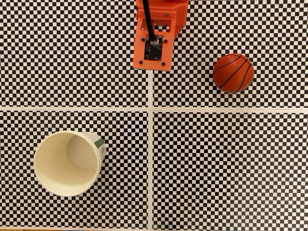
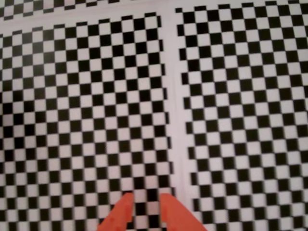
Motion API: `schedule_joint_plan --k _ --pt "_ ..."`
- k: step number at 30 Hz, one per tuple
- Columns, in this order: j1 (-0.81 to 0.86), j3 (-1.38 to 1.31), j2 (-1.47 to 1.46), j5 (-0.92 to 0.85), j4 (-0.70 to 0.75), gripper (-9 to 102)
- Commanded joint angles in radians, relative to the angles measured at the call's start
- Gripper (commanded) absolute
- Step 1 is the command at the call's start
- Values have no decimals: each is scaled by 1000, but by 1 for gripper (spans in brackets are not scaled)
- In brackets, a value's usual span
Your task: Grasp basketball and place into cup.
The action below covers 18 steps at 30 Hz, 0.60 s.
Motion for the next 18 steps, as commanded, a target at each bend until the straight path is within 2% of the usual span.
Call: schedule_joint_plan --k 1,5,9,18 --pt "12 18 8 -43 -43 6" --pt "23 -52 8 -69 -103 10" --pt "58 -195 -58 -138 -94 11" --pt "18 -681 -575 -115 -72 21"
